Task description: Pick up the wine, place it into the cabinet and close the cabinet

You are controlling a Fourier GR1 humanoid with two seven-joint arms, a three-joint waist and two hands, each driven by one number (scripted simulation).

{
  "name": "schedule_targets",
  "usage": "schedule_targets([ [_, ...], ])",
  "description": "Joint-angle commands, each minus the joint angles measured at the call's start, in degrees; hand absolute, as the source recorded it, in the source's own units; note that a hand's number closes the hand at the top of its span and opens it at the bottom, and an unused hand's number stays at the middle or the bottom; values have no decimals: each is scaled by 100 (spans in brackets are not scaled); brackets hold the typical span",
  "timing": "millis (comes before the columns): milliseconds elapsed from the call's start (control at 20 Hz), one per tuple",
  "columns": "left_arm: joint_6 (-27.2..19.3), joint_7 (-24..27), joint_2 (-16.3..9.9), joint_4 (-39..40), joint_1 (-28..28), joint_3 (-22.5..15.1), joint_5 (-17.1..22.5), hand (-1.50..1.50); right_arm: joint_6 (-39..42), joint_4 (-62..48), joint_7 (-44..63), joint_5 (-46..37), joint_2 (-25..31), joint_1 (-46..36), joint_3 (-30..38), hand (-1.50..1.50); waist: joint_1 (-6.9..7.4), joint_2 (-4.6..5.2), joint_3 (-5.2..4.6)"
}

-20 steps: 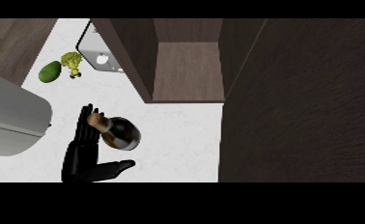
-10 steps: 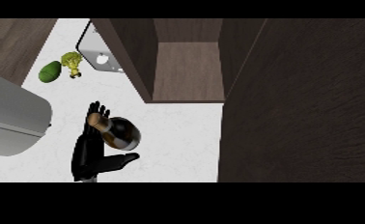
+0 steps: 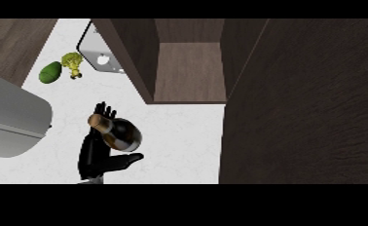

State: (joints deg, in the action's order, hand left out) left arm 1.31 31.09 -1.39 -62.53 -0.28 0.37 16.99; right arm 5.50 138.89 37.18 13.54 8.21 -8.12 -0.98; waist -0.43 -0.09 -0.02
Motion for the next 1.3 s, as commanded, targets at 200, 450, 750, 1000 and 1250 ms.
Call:
schedule_targets([
  [200,603,301,8,637,-463,92,253,150,207,873,-69,352,-118,676,13,-150,-20,2,2],
  [450,522,554,-81,904,-717,-96,-206,150,74,786,154,495,-4,319,321,-150,-18,5,-1],
  [750,430,773,-350,470,-224,-294,-635,150,131,721,-54,124,-144,512,-11,-150,21,-3,3],
  [1000,814,721,-1046,-398,616,98,-292,150,167,768,68,563,67,465,435,-150,52,-17,7],
  [1250,675,1097,-977,-482,565,211,-444,150,154,735,84,595,31,376,395,-150,31,-7,4],
])
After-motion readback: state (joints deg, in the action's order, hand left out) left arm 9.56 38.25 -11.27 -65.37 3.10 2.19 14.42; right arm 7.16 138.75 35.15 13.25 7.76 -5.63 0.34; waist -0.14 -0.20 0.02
